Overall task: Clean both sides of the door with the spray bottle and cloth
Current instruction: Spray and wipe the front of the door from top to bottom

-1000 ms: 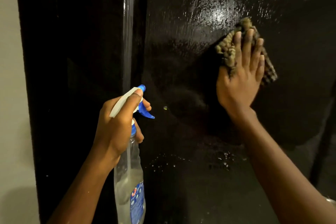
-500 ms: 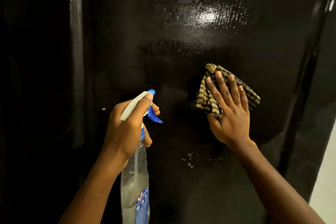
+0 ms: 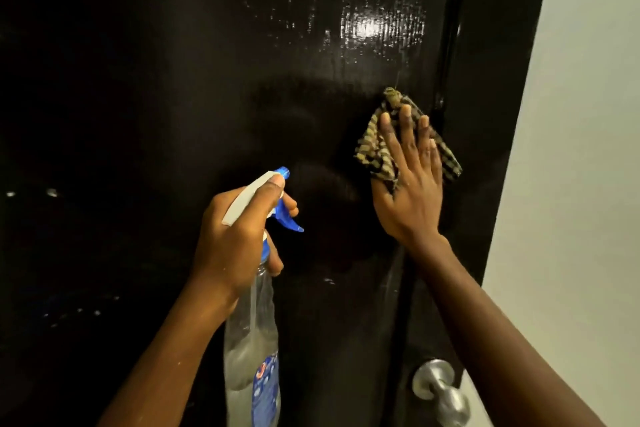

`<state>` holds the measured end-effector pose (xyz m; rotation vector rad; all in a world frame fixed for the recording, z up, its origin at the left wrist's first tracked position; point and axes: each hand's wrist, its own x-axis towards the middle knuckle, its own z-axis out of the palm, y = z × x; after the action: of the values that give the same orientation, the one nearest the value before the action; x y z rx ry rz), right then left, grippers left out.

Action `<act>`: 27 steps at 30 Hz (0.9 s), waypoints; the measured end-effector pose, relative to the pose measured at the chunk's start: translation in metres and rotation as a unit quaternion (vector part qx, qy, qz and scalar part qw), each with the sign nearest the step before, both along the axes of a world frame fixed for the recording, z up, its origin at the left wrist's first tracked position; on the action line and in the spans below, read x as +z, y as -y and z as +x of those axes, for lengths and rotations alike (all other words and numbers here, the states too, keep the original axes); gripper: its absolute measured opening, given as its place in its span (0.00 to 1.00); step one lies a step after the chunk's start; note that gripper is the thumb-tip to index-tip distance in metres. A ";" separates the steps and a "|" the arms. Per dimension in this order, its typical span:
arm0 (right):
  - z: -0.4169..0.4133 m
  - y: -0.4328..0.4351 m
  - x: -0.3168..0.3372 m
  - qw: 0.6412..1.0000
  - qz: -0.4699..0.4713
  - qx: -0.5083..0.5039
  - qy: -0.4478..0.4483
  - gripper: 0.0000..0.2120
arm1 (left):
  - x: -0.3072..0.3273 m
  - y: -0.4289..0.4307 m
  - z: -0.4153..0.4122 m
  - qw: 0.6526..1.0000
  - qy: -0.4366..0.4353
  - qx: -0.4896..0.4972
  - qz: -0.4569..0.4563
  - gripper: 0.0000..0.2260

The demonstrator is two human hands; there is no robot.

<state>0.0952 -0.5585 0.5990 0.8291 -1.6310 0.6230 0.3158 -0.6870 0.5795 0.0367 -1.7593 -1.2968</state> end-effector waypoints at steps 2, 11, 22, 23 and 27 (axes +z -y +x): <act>0.003 0.003 -0.005 1.000 -0.013 0.004 0.019 0.31 | -0.001 -0.020 -0.010 1.000 -0.002 -0.001 0.013 0.19; 0.004 -0.002 -0.096 0.996 0.003 0.027 0.081 0.31 | 0.003 -0.066 -0.025 0.998 -0.025 0.041 0.028 0.19; -0.001 0.002 0.045 0.998 -0.046 0.030 0.026 0.33 | 0.017 -0.070 -0.028 0.998 -0.015 0.059 0.007 0.18; -0.001 0.002 0.043 0.998 -0.041 0.028 0.026 0.33 | 0.016 -0.069 -0.029 0.998 -0.016 0.058 0.008 0.18; -0.003 -0.005 0.002 1.000 -0.023 0.015 0.008 0.31 | 0.011 -0.063 -0.031 0.998 -0.018 0.061 0.015 0.18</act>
<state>0.0920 -0.5537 0.6010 0.8193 -1.6153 0.6874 0.2846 -0.6239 0.5909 0.1354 -1.6814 -1.2270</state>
